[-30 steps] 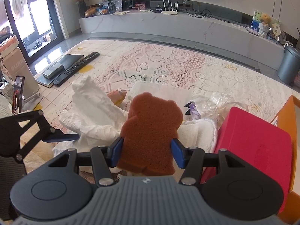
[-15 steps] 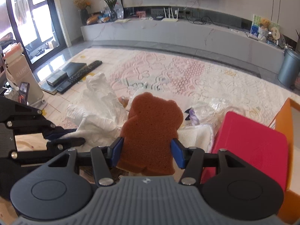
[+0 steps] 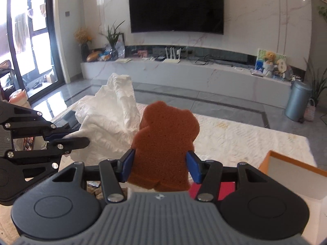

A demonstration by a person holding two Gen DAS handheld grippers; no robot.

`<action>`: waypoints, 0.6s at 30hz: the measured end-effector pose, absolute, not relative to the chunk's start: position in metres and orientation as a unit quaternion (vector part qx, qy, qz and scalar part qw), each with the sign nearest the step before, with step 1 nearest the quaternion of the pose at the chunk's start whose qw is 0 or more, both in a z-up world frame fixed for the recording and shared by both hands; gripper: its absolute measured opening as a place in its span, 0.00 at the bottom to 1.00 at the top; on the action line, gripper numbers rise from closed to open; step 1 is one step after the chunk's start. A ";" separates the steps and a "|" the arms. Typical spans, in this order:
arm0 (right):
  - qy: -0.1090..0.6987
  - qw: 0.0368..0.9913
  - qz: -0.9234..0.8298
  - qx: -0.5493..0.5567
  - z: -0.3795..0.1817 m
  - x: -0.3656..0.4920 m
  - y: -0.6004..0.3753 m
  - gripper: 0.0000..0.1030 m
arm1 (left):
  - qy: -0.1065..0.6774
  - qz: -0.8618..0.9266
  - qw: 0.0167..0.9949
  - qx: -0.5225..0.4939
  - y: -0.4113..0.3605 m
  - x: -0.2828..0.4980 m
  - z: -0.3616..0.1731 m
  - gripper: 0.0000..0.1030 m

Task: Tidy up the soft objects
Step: 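Lift the sponge and tissue with both grippers and carry them toward the orange box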

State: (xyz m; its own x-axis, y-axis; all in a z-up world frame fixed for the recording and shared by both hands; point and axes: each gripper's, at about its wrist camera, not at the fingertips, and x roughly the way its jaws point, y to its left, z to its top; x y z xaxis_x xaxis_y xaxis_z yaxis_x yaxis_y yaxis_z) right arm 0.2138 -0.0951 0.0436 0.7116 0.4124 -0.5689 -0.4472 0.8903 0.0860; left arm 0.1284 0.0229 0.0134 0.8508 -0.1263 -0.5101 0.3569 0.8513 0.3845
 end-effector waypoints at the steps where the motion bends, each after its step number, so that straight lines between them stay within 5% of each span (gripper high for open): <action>1: 0.296 0.928 0.225 -0.028 0.047 0.211 -0.103 0.53 | 0.233 -0.137 0.931 0.245 0.013 0.127 0.016 0.07; 18: 0.256 0.962 0.084 -0.046 0.095 0.162 -0.250 0.53 | 0.160 -0.249 0.916 0.272 -0.126 0.113 0.042 0.07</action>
